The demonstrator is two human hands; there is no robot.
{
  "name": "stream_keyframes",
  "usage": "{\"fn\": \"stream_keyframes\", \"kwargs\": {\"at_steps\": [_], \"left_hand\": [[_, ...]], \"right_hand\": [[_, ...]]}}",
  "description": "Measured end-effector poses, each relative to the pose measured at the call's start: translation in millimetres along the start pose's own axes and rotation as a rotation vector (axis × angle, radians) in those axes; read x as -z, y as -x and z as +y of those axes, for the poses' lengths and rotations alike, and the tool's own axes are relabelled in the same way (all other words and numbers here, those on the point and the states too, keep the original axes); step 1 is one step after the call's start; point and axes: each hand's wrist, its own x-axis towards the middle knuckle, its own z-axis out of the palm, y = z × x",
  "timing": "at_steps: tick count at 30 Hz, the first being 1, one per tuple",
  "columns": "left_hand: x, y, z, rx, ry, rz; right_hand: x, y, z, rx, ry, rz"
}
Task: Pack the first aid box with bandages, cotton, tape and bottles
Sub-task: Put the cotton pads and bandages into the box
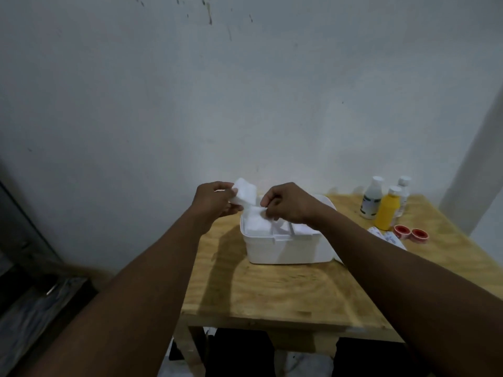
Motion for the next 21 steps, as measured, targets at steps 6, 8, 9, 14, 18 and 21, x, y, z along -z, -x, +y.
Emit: {"fn": "stream_keyframes", "kwargs": {"at_steps": [6, 8, 9, 14, 18, 21], "left_hand": [[-9.6, -9.7, -0.2, -0.039, -0.119, 0.038], [-13.3, -11.0, -4.4, -0.052, -0.155, 0.049], [-15.0, -10.8, -7.0, -0.048, -0.163, 0.048], [-22.7, -5.8, -16.0, -0.041, -0.176, 0.049], [-22.5, -4.4, -10.1, -0.121, -0.316, 0.001], [-19.8, -4.8, -6.2, -0.2, -0.419, -0.056]], "right_hand": [[-7.5, -5.5, 4.7, 0.065, 0.197, -0.021], [-8.4, -4.7, 7.5, 0.086, 0.223, -0.004], [-9.1, -4.1, 9.0, 0.095, 0.231, 0.0], [-12.1, -0.1, 13.3, 0.12, 0.216, 0.054], [-12.1, 0.2, 16.6, 0.119, 0.214, 0.08], [-12.7, -0.3, 19.6, 0.133, 0.218, 0.097]]}}
